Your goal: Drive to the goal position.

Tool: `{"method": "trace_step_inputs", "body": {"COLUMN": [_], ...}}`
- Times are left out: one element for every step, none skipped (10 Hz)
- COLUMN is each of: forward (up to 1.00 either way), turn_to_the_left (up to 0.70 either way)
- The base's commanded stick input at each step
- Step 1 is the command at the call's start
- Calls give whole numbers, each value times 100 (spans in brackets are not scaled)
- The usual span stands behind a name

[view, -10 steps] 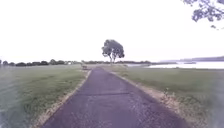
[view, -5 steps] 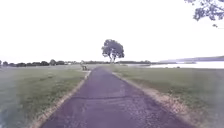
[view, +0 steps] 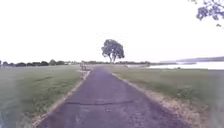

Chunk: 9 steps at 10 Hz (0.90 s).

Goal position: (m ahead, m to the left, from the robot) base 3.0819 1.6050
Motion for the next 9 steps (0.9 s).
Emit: {"method": "trace_step_inputs", "body": {"forward": [70,70,70,70,70,70,70,70,70], "turn_to_the_left": [0,0,0,0,0,0,12,13,14]}}
